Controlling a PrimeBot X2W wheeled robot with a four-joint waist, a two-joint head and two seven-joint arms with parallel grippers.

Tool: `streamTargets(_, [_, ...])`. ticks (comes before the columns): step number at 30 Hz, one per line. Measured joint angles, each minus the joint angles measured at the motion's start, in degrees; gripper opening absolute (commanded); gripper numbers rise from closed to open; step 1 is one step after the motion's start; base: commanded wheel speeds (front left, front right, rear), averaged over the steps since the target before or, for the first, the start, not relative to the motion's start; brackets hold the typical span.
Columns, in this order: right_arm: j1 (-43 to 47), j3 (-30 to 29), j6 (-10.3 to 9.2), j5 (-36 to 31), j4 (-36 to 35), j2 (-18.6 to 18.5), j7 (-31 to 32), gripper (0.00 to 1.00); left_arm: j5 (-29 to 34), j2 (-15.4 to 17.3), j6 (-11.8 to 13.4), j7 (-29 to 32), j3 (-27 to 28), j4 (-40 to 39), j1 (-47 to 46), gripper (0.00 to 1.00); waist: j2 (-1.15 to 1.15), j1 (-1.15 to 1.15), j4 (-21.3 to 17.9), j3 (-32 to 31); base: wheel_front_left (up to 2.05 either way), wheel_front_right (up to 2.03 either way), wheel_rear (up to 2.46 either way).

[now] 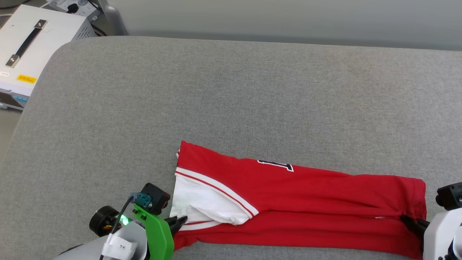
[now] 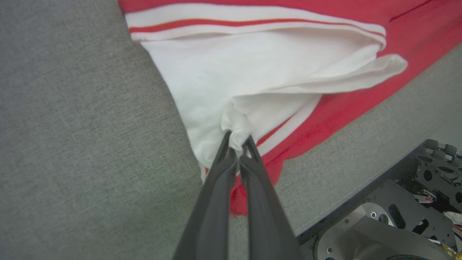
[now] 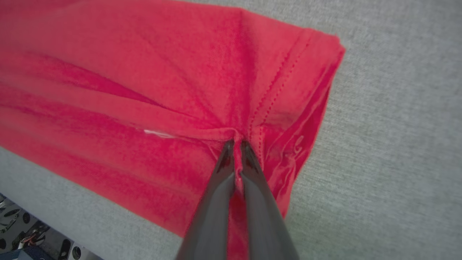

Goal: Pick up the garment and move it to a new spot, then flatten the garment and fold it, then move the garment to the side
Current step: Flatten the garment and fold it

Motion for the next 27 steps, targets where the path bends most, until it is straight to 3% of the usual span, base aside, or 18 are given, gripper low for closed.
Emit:
streamTargets(1, [0.0,-0.1,0.00,0.0,0.1,0.2,0.2,0.00,0.0,-0.3,0.0,-0.4,0.0,0.5,0.1,0.38,0.00,0.00,0.0,0.0,0.00,0.00,0.00])
streamTargets(2, [0.0,-0.3,0.00,0.0,0.2,0.4,0.2,0.10,0.1,-0.7,0.5,-1.2,0.2,1.2,0.2,1.00,0.00,0.00,0.0,-0.1,0.00,0.00,0.00])
streamTargets(3, [0.0,-0.6,0.00,0.0,0.2,0.6,0.1,0.86,0.2,-0.9,0.9,-2.1,0.4,1.6,0.3,1.00,0.00,0.00,0.0,-0.1,0.00,0.00,0.00])
streamTargets(4, [0.0,-1.0,0.00,0.0,0.2,0.8,-0.2,1.00,0.2,-1.2,1.3,-3.3,0.9,1.8,0.6,1.00,0.00,0.00,0.0,-0.3,0.00,0.00,0.00])
streamTargets(11, [0.3,-4.3,0.00,0.0,-4.8,-0.1,-0.8,1.00,2.5,-1.3,7.0,-14.8,4.9,0.6,2.2,1.00,0.00,0.00,-0.5,-1.9,0.00,0.00,0.00])
streamTargets(15, [0.8,-7.6,0.00,1.2,-8.8,-1.8,0.8,1.00,5.5,-1.4,12.0,-18.5,7.3,-0.5,3.1,1.00,0.00,0.00,-0.3,-2.8,0.00,0.00,0.00])
streamTargets(20, [1.6,-11.5,0.00,3.7,-10.9,-3.8,5.2,1.00,7.7,-2.9,16.3,-19.8,14.2,-2.8,6.1,1.00,0.00,0.00,0.3,-3.1,0.00,0.00,0.00])
streamTargets(24, [3.5,-13.9,0.00,7.0,-10.4,-4.3,9.4,1.00,13.4,-4.1,20.1,-19.9,22.4,-5.3,9.3,1.00,0.00,0.00,0.9,-2.5,0.00,0.00,0.00])
streamTargets(27, [3.6,-16.0,-0.01,9.2,-8.7,-3.8,11.6,1.00,17.5,-5.6,21.3,-19.9,28.0,-6.7,12.7,1.00,0.00,0.00,1.2,-2.0,0.00,0.00,0.00])
